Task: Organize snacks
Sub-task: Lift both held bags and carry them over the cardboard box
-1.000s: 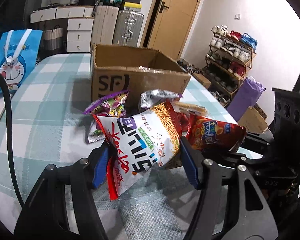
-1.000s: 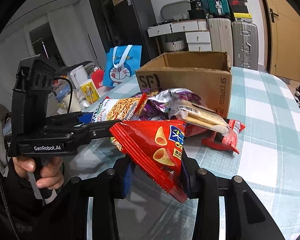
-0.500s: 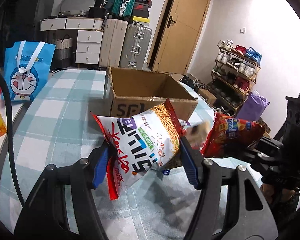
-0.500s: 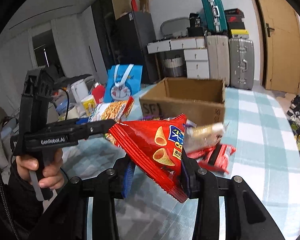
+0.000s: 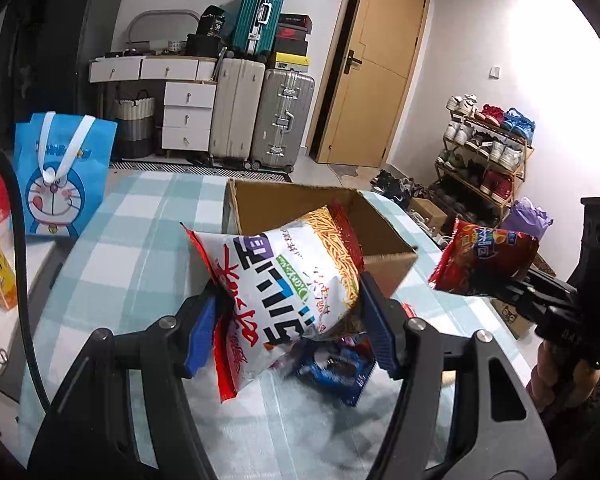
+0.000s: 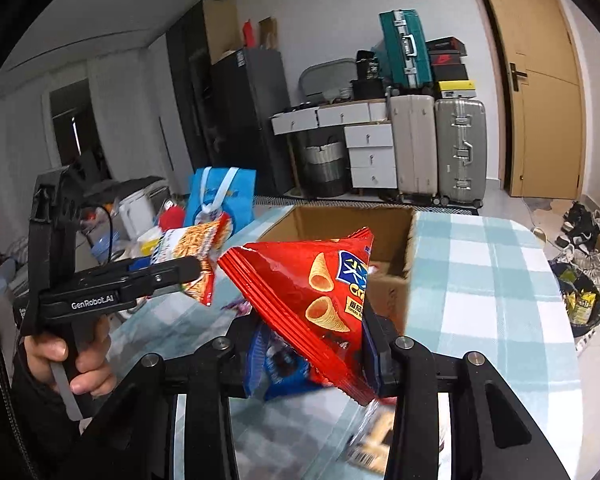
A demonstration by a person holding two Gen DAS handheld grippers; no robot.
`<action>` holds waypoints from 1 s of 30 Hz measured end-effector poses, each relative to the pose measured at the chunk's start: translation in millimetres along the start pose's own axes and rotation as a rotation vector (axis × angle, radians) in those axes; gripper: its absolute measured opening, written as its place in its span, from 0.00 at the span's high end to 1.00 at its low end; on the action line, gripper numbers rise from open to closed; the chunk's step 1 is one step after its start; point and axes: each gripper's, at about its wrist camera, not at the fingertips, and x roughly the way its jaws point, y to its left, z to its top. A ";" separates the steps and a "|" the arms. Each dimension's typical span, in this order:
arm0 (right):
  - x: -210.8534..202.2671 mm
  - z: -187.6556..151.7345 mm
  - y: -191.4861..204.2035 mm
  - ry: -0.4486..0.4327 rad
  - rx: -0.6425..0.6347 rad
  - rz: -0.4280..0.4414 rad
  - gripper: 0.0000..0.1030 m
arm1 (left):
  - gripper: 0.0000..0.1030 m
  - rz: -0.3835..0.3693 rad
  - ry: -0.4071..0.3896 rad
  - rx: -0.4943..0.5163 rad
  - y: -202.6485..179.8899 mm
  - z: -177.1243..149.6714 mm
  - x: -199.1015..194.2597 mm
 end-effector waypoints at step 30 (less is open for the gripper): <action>93.7 52.2 -50.5 0.066 0.060 -0.007 0.61 | 0.40 0.054 0.048 0.035 -2.4 64.7 142.2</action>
